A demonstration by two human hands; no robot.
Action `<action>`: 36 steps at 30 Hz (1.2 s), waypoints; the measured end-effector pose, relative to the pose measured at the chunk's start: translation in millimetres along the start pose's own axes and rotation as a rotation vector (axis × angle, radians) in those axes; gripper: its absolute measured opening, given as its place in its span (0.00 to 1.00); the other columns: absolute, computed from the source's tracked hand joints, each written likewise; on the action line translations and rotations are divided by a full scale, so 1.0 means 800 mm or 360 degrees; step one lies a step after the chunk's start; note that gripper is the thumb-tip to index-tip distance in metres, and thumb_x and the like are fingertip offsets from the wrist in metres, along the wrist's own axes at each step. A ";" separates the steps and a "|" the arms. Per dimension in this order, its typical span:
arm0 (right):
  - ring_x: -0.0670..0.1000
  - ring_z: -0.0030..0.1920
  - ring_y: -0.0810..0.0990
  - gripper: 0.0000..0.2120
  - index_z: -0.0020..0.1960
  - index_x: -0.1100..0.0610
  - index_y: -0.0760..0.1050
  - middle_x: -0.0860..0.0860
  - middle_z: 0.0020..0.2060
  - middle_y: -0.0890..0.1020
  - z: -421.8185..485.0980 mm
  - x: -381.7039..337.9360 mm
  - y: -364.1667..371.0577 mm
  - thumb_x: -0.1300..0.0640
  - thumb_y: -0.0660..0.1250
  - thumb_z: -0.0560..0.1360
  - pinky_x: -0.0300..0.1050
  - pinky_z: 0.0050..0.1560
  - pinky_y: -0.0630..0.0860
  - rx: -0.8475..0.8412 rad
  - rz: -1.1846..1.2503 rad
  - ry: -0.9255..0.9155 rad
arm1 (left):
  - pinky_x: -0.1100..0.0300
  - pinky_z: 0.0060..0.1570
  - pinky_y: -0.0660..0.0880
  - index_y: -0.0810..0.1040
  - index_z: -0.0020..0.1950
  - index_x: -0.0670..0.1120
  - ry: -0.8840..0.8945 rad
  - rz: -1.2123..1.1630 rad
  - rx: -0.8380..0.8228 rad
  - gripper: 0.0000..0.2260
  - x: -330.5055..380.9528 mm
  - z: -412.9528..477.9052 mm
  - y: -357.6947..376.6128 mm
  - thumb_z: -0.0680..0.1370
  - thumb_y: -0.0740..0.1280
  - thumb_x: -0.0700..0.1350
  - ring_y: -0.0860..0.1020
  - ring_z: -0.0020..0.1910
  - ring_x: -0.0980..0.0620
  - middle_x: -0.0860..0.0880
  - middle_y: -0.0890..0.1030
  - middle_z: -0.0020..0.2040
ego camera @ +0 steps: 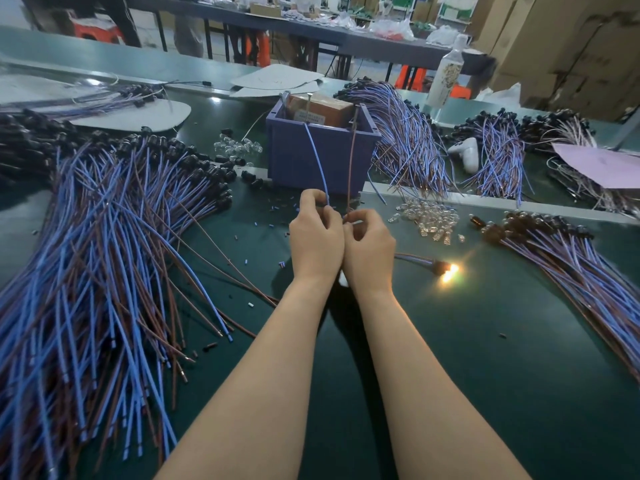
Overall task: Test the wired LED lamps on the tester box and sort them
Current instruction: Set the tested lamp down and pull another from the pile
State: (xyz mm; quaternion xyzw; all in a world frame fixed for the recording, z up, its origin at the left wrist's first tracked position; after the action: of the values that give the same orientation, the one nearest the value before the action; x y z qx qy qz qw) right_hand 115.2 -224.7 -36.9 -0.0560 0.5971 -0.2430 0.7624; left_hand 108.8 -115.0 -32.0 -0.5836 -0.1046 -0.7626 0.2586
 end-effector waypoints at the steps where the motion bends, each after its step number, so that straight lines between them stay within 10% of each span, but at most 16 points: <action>1: 0.52 0.42 0.79 0.05 0.49 0.57 0.76 0.51 0.39 0.81 0.000 0.000 0.000 0.61 0.63 0.75 0.38 0.40 0.69 -0.0006 -0.0008 -0.0002 | 0.61 0.42 0.71 0.72 0.52 0.43 -0.0005 -0.0010 0.0005 0.05 -0.001 0.000 0.000 0.78 0.61 0.37 0.77 0.42 0.47 0.47 0.80 0.41; 11: 0.55 0.46 0.79 0.08 0.51 0.57 0.79 0.54 0.44 0.83 -0.006 -0.016 -0.007 0.58 0.61 0.78 0.45 0.46 0.71 -0.0033 -0.0090 -0.0088 | 0.59 0.53 0.73 0.81 0.53 0.42 0.0007 0.0023 -0.0313 0.11 0.011 0.005 0.014 0.81 0.61 0.44 0.79 0.49 0.49 0.47 0.83 0.48; 19: 0.46 0.32 0.71 0.07 0.43 0.52 0.77 0.52 0.33 0.78 -0.002 -0.063 -0.064 0.63 0.64 0.73 0.40 0.35 0.67 -0.0597 -0.0199 -0.0317 | 0.67 0.38 0.69 0.76 0.45 0.44 0.0462 0.0012 -0.0624 0.09 0.113 -0.006 0.018 0.81 0.60 0.45 0.73 0.33 0.61 0.54 0.77 0.37; 23: 0.53 0.36 0.78 0.09 0.42 0.59 0.78 0.57 0.36 0.82 0.015 -0.071 -0.138 0.70 0.62 0.72 0.45 0.34 0.67 -0.0064 -0.0357 -0.0394 | 0.63 0.47 0.70 0.81 0.52 0.46 0.0869 0.0232 -0.0866 0.08 0.197 -0.042 0.074 0.79 0.64 0.47 0.75 0.44 0.56 0.51 0.78 0.47; 27: 0.44 0.36 0.80 0.14 0.42 0.53 0.78 0.46 0.35 0.82 0.023 -0.043 -0.223 0.70 0.61 0.75 0.41 0.37 0.77 0.0422 0.0566 -0.0261 | 0.63 0.48 0.75 0.81 0.53 0.45 0.0829 -0.0189 -0.0919 0.07 0.242 -0.078 0.130 0.78 0.66 0.44 0.78 0.45 0.53 0.49 0.78 0.49; 30: 0.44 0.24 0.75 0.13 0.37 0.58 0.77 0.47 0.24 0.79 0.031 0.016 -0.269 0.67 0.58 0.76 0.34 0.26 0.71 0.0781 0.1337 0.0205 | 0.60 0.44 0.70 0.79 0.53 0.44 0.0520 -0.0064 -0.0640 0.08 0.212 -0.083 0.180 0.79 0.62 0.45 0.78 0.45 0.49 0.48 0.80 0.45; 36: 0.42 0.20 0.73 0.15 0.37 0.58 0.73 0.47 0.20 0.77 0.022 0.110 -0.312 0.63 0.53 0.78 0.31 0.21 0.69 0.1093 0.1995 0.0659 | 0.55 0.53 0.70 0.72 0.57 0.39 -0.0360 0.0143 -0.1120 0.14 0.101 -0.146 0.319 0.80 0.60 0.49 0.76 0.57 0.41 0.40 0.79 0.56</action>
State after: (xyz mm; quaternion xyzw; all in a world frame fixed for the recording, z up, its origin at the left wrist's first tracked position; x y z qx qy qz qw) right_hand 70.8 -485.2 -16.2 0.5835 0.5390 0.0589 0.6046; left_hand 128.3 -406.7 -26.5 -0.7214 0.1618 -0.6705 0.0621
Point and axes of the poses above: each hand's wrist, its own z-axis towards the middle knuckle, its own y-axis out of the palm, x = y × z, the point moved 7 cm from there along z, towards the middle knuckle
